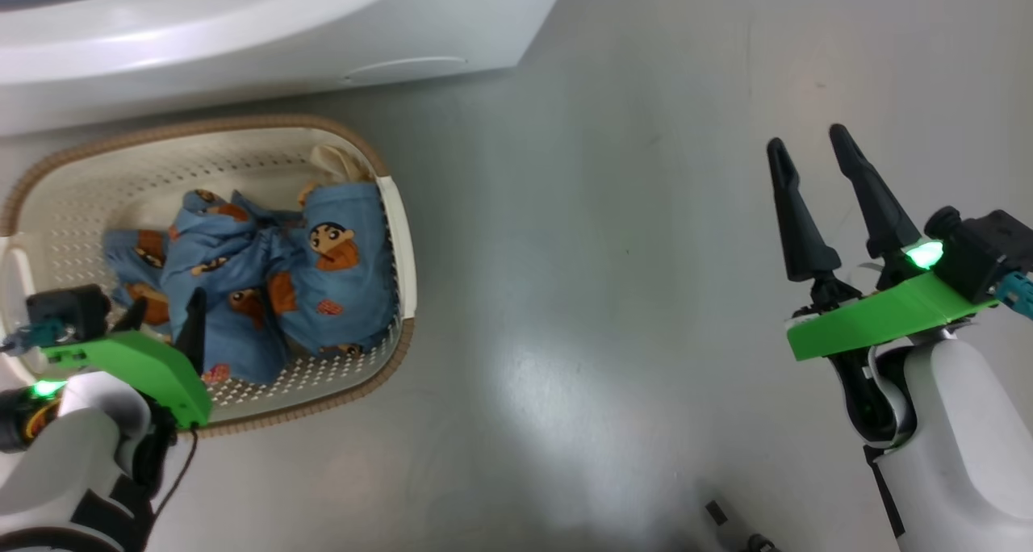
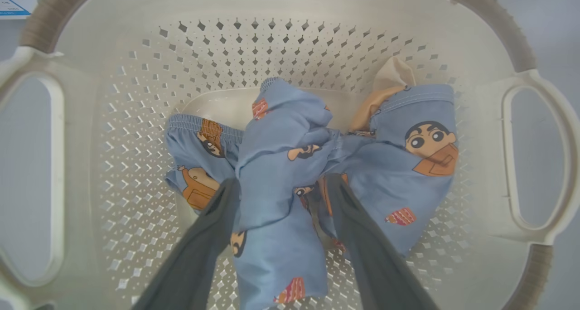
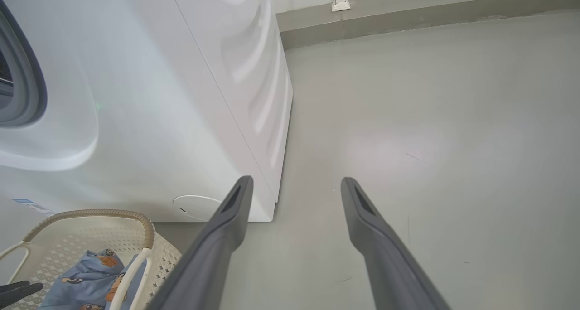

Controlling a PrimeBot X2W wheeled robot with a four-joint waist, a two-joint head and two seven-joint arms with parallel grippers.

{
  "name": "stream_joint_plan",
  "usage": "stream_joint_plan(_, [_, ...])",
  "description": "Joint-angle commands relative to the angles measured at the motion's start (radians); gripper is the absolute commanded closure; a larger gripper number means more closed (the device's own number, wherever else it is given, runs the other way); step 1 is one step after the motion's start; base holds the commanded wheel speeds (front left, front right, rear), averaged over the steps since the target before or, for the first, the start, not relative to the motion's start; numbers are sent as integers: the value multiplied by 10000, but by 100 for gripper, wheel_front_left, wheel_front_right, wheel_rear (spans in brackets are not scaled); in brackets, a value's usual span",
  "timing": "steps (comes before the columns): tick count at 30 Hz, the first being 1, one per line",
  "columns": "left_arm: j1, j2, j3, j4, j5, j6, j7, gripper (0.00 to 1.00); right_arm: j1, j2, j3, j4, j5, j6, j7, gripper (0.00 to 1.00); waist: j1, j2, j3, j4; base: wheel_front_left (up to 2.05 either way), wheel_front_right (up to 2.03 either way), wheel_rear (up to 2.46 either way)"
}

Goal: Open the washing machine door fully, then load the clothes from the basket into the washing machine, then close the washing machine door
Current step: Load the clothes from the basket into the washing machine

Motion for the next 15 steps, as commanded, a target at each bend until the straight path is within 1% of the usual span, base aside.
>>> stream_joint_plan(1, [-79, 550, 94, 147, -202, -15, -45, 0, 73, 52, 276, -269, -87, 16, -118, 0, 0, 0, 289, -178, 0, 0, 0])
stream_joint_plan(15, [-521, 1009, -684, 849, -1027, -15, 219, 0, -304, 97, 632, -475, -101, 16, -118, 0, 0, 0, 744, -504, 0, 0, 0])
